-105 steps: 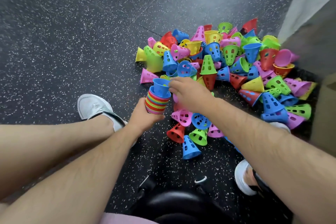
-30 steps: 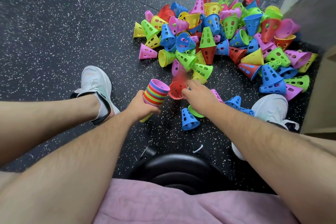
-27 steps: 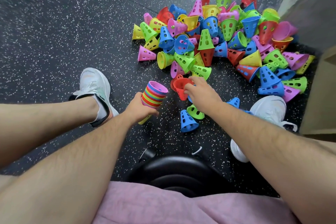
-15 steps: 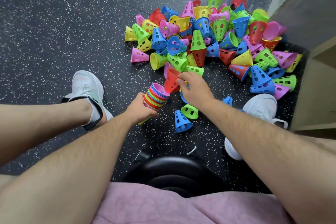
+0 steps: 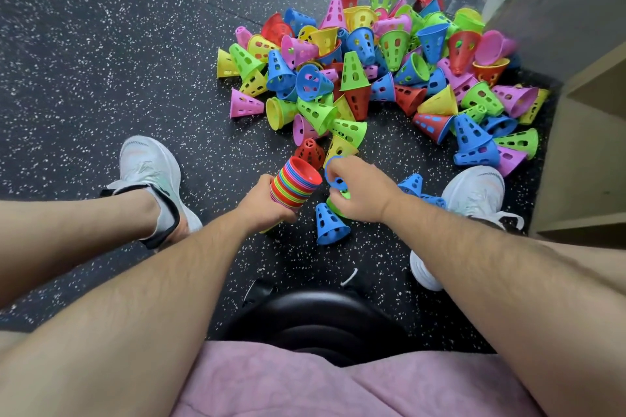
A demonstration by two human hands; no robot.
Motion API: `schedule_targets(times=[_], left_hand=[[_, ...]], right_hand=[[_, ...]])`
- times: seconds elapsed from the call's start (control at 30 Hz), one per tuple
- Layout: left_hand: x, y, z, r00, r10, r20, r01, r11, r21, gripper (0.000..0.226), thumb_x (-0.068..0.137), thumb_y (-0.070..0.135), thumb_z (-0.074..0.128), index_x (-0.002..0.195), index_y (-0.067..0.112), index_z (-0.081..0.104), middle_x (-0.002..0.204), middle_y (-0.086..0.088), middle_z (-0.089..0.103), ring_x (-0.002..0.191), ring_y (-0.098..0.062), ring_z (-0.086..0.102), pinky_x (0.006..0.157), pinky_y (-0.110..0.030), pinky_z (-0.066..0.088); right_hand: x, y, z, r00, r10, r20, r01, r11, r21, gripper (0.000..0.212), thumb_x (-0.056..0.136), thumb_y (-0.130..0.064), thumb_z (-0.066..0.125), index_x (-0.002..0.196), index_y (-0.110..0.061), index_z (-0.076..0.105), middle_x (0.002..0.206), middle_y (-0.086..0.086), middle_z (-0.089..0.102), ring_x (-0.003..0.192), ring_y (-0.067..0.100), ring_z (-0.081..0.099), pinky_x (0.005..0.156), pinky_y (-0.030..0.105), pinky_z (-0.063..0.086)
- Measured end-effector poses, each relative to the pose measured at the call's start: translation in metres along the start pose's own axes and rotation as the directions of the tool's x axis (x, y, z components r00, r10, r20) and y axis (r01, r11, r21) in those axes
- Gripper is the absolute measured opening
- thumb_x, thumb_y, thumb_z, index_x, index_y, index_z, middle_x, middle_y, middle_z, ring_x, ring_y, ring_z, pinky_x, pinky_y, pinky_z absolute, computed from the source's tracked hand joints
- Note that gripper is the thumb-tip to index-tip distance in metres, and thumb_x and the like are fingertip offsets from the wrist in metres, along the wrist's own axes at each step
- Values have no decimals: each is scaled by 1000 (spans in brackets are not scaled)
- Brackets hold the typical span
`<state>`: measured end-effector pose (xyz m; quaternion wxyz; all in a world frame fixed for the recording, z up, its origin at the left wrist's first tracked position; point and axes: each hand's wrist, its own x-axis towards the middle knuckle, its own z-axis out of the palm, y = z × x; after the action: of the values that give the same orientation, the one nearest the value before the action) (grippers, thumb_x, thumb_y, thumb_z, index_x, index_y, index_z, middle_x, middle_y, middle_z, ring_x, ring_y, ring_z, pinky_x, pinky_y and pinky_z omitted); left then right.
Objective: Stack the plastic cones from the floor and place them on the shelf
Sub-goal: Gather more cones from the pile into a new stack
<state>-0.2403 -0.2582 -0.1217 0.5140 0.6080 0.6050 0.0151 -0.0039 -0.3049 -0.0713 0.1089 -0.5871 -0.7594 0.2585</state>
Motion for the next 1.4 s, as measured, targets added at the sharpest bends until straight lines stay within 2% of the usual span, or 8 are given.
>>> schedule_targets(times=[0.13,0.37,0.53,0.7,0.83,1.07,1.2,1.4], left_hand=[[-3,-4,-4,1000,-7,3,6,1000,29,79,64,12,92,125,15,42,102,-5,63,95,-20,66,80,-32,52],[-11,-4,-2,1000,-18,11,17,999,42,79,65,12,91,126,16,42,105,-4,64,99,-21,65,92,-39,54],[-16,-3,-5,1000,-28,-9,28,1000,14,83,58,16,94,124,16,43,105,-6,65,98,-22,67,93,-44,56],[-19,-4,-11,998,-46,-34,45,999,-26,86,53,20,91,124,17,42,106,-8,64,99,-24,68,93,-48,57],[-17,-2,-12,997,-36,-67,33,999,-41,87,47,26,89,121,17,43,103,-7,65,96,-23,69,89,-46,59],[-1,9,3,996,36,-86,-40,998,-45,68,67,7,88,118,16,43,95,-1,63,80,-13,62,68,-28,49],[6,17,15,993,64,-97,-69,997,-48,65,69,8,88,116,16,44,91,2,63,78,-14,62,67,-28,50],[12,16,15,995,22,-94,-29,997,-68,78,54,24,94,116,20,46,96,-1,69,84,-17,71,79,-40,60]], right_hand=[[-21,15,14,898,-352,264,413,881,-232,11,79,-25,55,78,-16,60,94,3,58,85,24,52,72,40,49],[-27,7,22,768,-302,565,547,768,-333,41,76,-33,55,112,-24,72,131,0,58,105,25,52,82,37,50],[-23,4,21,865,-287,412,428,851,-304,57,84,-27,59,138,-10,55,142,7,53,118,28,54,101,44,47],[-11,9,10,994,-20,107,40,980,-197,73,83,-55,72,135,-6,53,131,7,55,124,25,49,110,41,40],[4,13,-7,924,240,-298,-216,970,112,61,81,-57,72,120,-11,62,111,2,63,107,21,57,97,35,47],[20,2,-19,928,330,-171,-304,939,160,72,90,-61,56,147,-17,47,146,-1,51,137,18,41,115,38,36],[17,-5,-5,969,222,-112,-208,971,121,43,94,-50,56,112,-14,69,115,-2,65,113,17,53,100,41,46],[14,-2,-6,965,241,-100,-212,947,241,30,99,-34,50,123,-19,59,121,-4,61,114,14,51,98,35,44]])
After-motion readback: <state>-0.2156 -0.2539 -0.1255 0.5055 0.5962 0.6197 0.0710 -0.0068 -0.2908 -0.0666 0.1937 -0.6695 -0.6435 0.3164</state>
